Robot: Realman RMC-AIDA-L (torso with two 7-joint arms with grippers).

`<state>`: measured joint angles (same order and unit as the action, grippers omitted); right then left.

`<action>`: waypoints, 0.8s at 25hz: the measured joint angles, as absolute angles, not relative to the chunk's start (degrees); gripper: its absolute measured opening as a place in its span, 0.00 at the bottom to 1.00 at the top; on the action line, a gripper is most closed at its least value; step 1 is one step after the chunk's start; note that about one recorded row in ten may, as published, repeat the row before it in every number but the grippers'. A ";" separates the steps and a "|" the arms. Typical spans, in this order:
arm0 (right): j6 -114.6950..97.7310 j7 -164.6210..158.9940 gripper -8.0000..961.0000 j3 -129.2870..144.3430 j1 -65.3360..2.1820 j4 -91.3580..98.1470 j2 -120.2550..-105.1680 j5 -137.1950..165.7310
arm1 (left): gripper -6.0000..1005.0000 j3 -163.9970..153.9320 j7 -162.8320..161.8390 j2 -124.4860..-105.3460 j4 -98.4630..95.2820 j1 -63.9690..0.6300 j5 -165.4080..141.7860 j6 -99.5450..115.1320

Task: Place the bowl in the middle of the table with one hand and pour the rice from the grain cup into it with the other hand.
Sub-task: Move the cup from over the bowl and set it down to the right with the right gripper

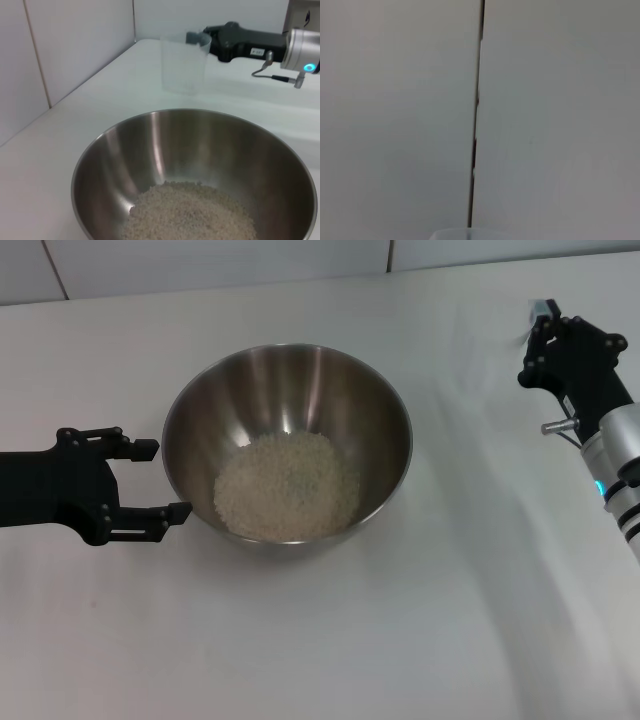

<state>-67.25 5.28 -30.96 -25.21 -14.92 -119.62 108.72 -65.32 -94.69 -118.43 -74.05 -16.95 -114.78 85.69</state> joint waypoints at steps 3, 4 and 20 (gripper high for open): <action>-63.62 5.13 0.02 -30.72 -25.99 -14.38 -119.62 108.78 | 0.82 -65.31 -94.68 -118.45 -74.05 -16.95 -114.78 85.69; -62.48 5.10 0.02 -30.61 -26.26 -14.20 -119.62 108.85 | 0.82 -65.32 -94.67 -118.45 -74.05 -16.95 -114.78 85.69; -58.08 4.93 0.10 -27.43 -26.27 -13.37 -119.63 109.24 | 0.82 -65.39 -94.73 -118.48 -73.99 -17.35 -114.78 85.60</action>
